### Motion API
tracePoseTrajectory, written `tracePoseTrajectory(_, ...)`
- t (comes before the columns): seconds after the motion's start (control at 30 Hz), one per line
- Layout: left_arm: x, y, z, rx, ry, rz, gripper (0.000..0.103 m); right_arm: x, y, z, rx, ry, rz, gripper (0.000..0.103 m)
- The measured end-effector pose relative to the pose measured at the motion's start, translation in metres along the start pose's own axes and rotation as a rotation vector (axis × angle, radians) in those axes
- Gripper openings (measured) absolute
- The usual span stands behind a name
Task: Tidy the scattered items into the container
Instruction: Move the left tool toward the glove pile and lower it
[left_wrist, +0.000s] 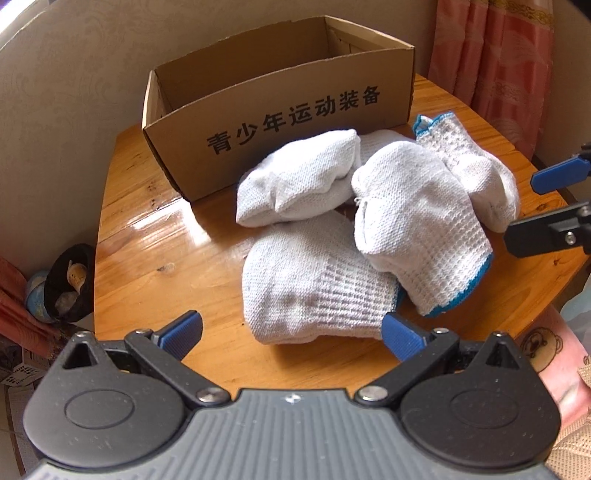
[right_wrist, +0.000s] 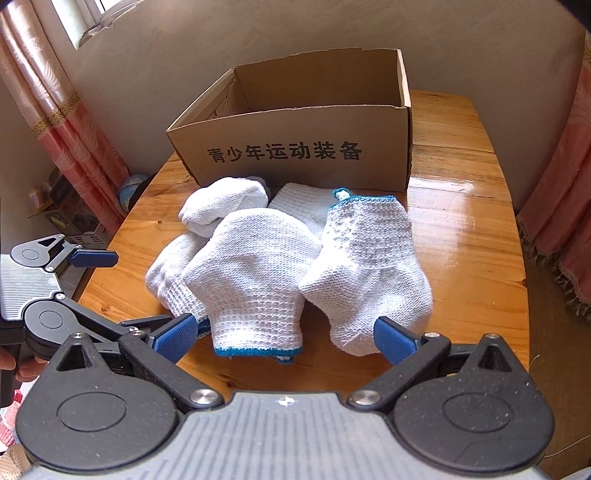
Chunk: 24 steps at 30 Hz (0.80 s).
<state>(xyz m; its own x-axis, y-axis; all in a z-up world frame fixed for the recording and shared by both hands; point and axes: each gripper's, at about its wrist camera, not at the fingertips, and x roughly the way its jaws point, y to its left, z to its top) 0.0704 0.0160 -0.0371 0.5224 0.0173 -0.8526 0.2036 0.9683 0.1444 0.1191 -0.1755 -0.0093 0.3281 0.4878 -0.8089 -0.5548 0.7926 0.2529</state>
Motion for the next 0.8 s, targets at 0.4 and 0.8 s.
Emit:
tracePoseTrajectory(0.4, -0.016, 0.004, 0.012, 0.011, -0.084, -0.019, 0.102, -0.001, -0.006, -0.011, -0.002, 0.001, -0.001, 0.103)
tracePoseTrajectory(0.8, -0.029, -0.024, 0.055, 0.109, -0.185, -0.137, 0.102, 0.003, -0.038, -0.017, 0.030, 0.001, -0.106, 0.103)
